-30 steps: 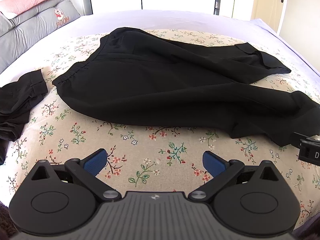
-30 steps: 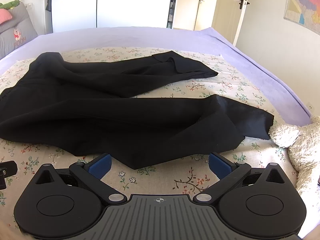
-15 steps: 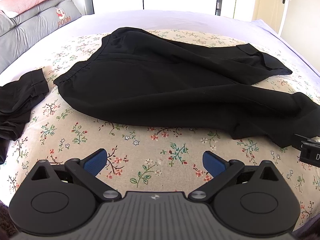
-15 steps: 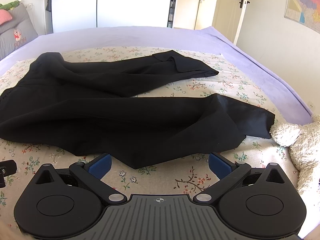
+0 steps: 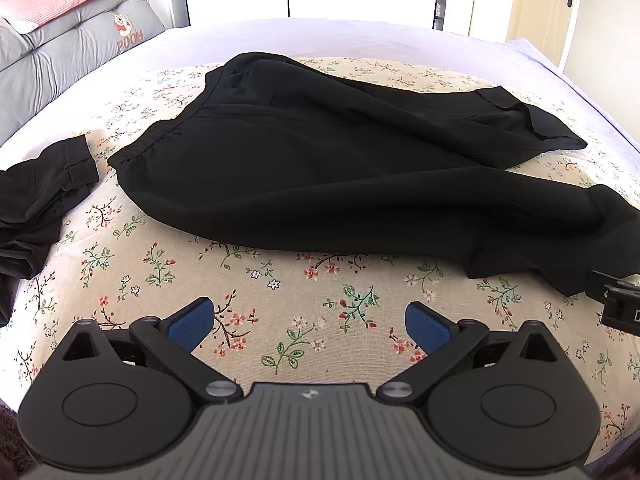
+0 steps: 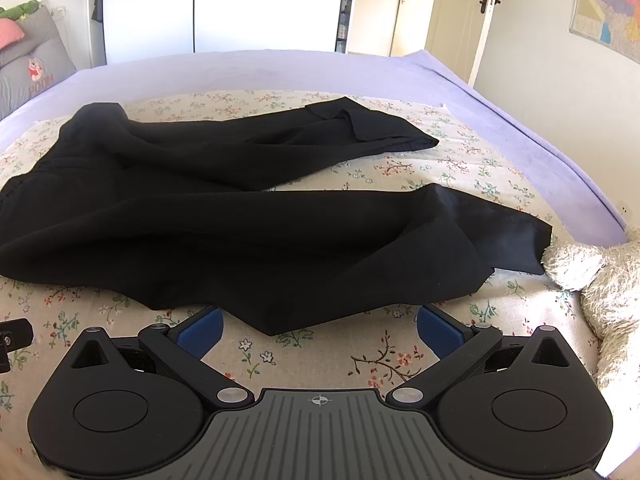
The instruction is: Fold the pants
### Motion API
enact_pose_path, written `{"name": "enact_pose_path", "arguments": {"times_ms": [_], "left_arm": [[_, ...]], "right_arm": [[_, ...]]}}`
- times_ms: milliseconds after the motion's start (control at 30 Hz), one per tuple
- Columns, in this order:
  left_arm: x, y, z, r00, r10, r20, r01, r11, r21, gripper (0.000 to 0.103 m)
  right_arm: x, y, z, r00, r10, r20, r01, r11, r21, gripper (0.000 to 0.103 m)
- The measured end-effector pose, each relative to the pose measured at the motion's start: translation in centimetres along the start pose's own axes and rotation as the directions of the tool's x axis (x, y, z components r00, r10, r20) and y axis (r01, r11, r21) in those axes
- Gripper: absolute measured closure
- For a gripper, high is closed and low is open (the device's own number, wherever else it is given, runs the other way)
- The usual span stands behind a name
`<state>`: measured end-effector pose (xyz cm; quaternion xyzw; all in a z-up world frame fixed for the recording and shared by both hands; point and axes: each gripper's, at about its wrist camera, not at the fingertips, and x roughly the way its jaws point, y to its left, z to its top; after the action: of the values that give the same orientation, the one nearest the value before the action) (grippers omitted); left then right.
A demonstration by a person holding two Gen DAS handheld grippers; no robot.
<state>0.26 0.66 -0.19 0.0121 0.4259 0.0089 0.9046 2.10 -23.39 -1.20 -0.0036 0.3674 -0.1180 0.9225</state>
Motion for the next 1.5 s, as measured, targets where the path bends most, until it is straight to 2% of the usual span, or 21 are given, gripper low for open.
{"name": "enact_pose_path", "arguments": {"times_ms": [1000,1267,1400,1500], "left_arm": [[0.7,1.1,0.3,1.0,0.02,0.0,-0.02,0.999,-0.026,0.0],[1.7,4.8,1.6,0.997,0.056,0.047,-0.052,0.995,-0.086,0.0],[2.4,7.8,3.6,0.997,0.073,0.032,-0.069,0.991,-0.11,0.0],[3.2,10.1,5.2,0.996,0.091,0.015,-0.088,0.988,-0.126,0.0]], "right_arm": [[0.5,-0.1,0.0,1.0,0.002,-0.015,-0.002,1.0,0.001,0.0],[1.5,-0.6,0.0,0.999,0.016,-0.034,-0.016,1.0,0.0,0.0],[2.2,-0.5,0.0,0.997,0.062,-0.048,-0.063,0.998,-0.023,0.0],[2.6,0.0,0.3,0.99,0.125,-0.068,-0.128,0.991,-0.048,0.0]]}}
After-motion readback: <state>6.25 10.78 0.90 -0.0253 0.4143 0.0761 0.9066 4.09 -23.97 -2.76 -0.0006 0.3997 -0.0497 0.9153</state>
